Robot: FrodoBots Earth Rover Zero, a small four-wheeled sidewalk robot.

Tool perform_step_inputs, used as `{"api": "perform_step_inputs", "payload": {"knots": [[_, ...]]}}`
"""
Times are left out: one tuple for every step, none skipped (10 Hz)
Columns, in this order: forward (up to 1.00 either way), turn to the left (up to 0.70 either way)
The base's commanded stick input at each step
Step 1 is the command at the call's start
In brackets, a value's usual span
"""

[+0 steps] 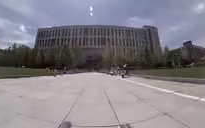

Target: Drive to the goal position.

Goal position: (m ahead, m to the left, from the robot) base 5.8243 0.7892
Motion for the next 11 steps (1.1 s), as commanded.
{"api": "perform_step_inputs", "payload": {"knots": [[0.70,0.05],[0.70,0.00],[0.70,0.00],[0.70,0.00],[0.70,0.00],[0.70,0.00],[0.70,0.00],[0.70,0.00],[0.70,0.00],[0.70,0.00],[0.70,0.00]]}}
